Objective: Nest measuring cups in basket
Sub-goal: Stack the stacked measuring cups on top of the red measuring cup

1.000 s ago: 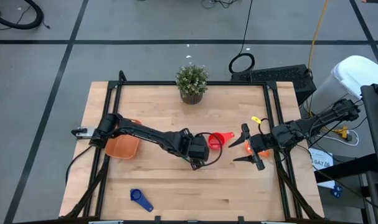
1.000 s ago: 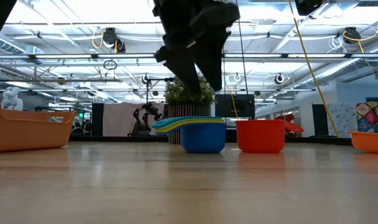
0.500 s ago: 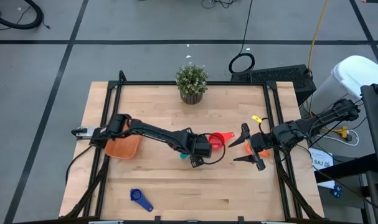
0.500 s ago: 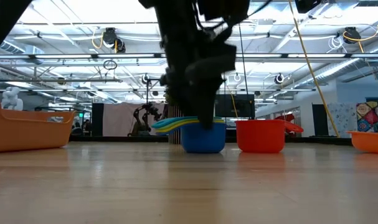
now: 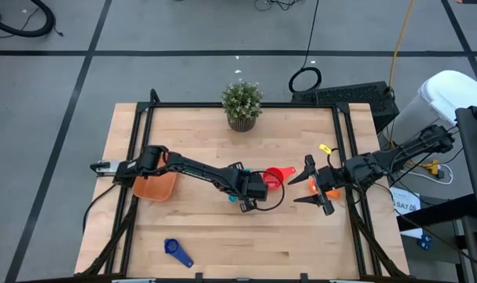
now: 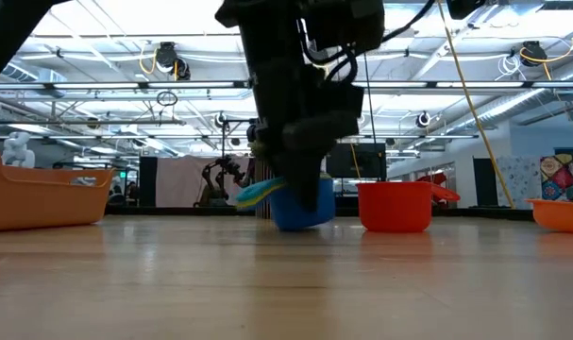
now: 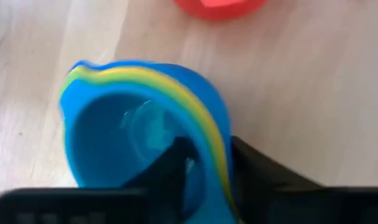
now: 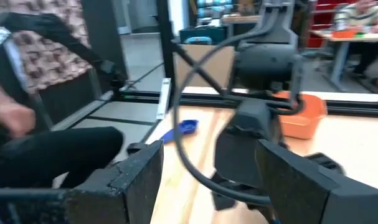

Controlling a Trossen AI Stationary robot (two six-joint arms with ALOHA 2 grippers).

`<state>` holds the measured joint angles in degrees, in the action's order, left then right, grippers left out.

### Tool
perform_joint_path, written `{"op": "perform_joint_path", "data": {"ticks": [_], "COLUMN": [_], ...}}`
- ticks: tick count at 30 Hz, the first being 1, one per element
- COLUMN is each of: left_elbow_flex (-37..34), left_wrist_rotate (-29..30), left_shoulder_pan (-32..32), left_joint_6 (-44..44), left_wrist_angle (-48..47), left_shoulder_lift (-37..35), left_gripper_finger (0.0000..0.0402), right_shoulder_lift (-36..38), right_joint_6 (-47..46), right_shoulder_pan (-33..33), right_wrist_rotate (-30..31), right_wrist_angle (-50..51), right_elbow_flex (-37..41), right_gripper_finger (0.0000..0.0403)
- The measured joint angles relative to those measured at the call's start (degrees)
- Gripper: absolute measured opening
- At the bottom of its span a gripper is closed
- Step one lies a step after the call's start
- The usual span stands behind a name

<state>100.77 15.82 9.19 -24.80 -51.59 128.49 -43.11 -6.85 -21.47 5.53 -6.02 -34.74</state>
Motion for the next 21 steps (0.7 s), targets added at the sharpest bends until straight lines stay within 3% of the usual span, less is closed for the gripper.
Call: {"op": "perform_joint_path", "data": {"ticks": [2, 3, 13, 21], "left_elbow_flex": [0.02, 0.01, 5.84, 13.55], "left_wrist_rotate": [-0.84, -1.09, -2.88, 0.11], "left_shoulder_pan": [0.0, -0.01, 0.27, 1.83], "left_joint_6": [1.14, 1.49, 4.43, 9.16], "left_wrist_angle": [-0.18, -0.21, -2.87, -2.16], "left_shoulder_lift": [-0.44, -0.57, 0.24, 0.04], "left_gripper_finger": [0.0055, 0.0049, 0.0048, 0.0048], "right_shoulder_lift": [0.0, 0.02, 0.02, 4.11], "right_joint_6": [0.0, 0.0, -0.67, 0.36], "right_shoulder_pan": [0.0, 0.0, 0.02, 0.0], "right_wrist_rotate": [1.41, 2.14, 3.64, 1.88], "right_wrist_angle": [0.0, 0.03, 0.2, 0.77], "right_elbow_flex": [0.0, 0.0, 0.0, -2.07], "right_gripper_finger": [0.0249, 0.0249, 0.0249, 0.0249]}}
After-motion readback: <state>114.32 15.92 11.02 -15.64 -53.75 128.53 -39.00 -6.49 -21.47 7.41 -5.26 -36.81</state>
